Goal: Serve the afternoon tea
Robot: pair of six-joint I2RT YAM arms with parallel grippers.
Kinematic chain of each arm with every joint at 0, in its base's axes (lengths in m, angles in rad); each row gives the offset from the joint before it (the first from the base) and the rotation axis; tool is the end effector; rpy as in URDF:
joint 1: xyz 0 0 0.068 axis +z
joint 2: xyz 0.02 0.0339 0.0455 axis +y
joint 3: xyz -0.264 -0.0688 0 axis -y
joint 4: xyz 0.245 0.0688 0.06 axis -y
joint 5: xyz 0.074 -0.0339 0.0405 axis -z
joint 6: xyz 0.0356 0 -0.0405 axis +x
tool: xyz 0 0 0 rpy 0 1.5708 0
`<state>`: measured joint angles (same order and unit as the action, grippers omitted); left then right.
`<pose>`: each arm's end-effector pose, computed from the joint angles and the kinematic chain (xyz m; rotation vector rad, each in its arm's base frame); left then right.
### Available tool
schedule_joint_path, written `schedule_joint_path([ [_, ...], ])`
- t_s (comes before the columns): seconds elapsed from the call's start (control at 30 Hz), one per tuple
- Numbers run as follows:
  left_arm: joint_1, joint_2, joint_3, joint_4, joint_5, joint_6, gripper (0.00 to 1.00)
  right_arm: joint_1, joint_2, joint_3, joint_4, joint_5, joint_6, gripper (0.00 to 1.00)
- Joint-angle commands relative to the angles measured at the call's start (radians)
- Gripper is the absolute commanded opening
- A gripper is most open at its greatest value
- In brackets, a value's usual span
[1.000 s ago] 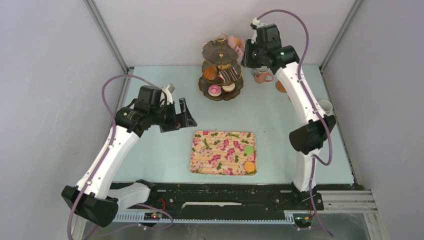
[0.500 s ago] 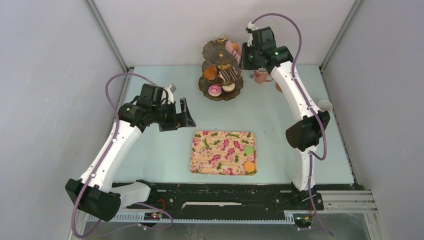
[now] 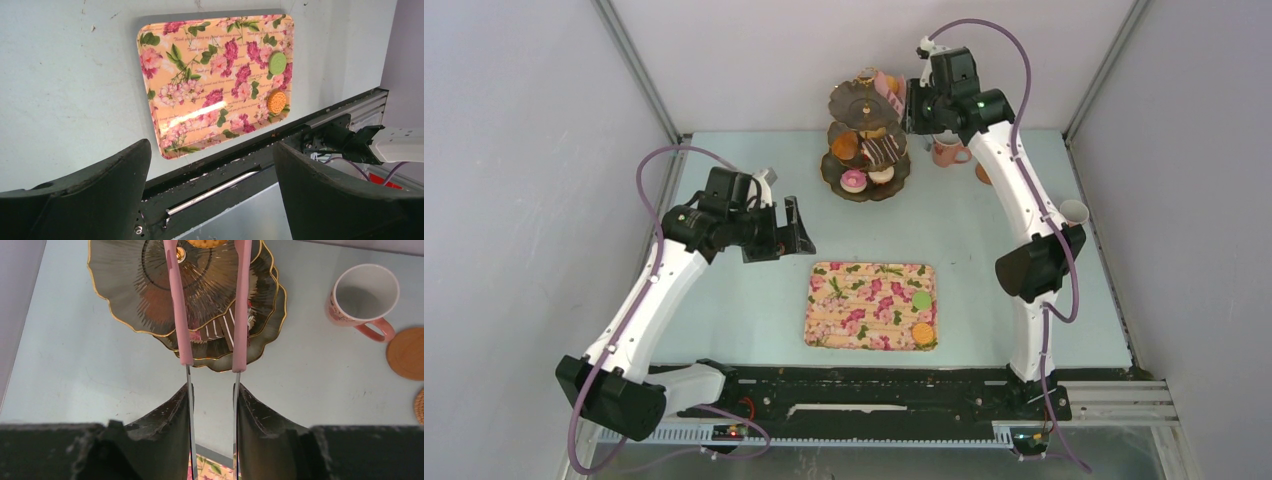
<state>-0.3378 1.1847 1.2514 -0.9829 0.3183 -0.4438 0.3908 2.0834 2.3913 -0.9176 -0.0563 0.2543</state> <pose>0.2102 -0.0856 0.3487 0.0037 2.5675 -0.7120 0.4195 0.1750 0.4123 -0.1832 2.2039 0.4245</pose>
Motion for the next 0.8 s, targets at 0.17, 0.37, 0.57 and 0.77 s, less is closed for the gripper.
schedule_joint_path([
  [0.17,0.005,-0.022,0.037,0.020,0.027,0.006,0.98,0.005,-0.009,0.054,0.017,0.002,-0.018,0.37],
  [0.37,0.006,-0.029,0.032,0.020,0.030,0.009,0.98,0.006,-0.022,0.054,0.015,0.014,-0.018,0.37],
  [0.57,0.006,-0.026,0.041,0.023,0.030,0.012,0.98,0.003,-0.102,0.060,-0.084,0.080,-0.014,0.36],
  [0.77,0.006,-0.027,0.041,0.041,0.056,-0.008,0.98,-0.006,-0.300,-0.120,-0.192,0.181,-0.026,0.34],
])
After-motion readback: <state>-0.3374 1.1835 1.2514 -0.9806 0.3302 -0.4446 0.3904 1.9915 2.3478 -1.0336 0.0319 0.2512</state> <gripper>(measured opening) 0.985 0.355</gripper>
